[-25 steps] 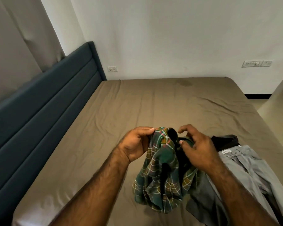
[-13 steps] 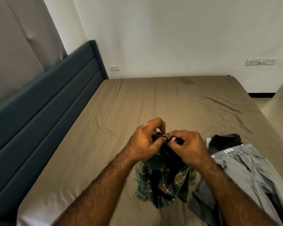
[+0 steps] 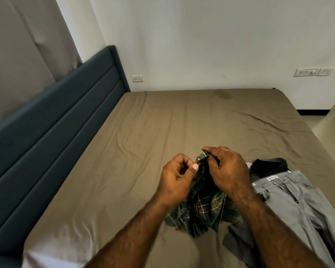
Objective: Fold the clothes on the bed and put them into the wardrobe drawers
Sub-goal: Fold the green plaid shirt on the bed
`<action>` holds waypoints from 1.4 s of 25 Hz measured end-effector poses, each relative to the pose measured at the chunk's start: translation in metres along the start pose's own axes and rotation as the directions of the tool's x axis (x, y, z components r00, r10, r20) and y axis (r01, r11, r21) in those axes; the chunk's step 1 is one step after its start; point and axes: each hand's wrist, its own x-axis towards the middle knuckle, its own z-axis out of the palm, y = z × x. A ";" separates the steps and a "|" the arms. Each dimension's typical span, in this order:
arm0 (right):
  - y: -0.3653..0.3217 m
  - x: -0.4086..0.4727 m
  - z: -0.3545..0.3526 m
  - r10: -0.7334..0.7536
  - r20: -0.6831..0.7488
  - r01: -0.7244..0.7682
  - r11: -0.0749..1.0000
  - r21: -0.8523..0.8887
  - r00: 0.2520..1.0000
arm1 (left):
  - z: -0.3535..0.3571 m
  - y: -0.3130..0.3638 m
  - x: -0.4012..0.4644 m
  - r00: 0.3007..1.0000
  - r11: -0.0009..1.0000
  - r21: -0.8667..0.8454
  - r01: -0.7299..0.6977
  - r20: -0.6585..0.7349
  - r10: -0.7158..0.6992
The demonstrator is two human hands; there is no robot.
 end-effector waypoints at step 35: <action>0.058 0.020 -0.008 0.498 0.440 -0.655 0.661 0.365 0.747 | -0.096 -0.061 0.047 0.858 0.750 -0.438 0.496 0.117 -0.499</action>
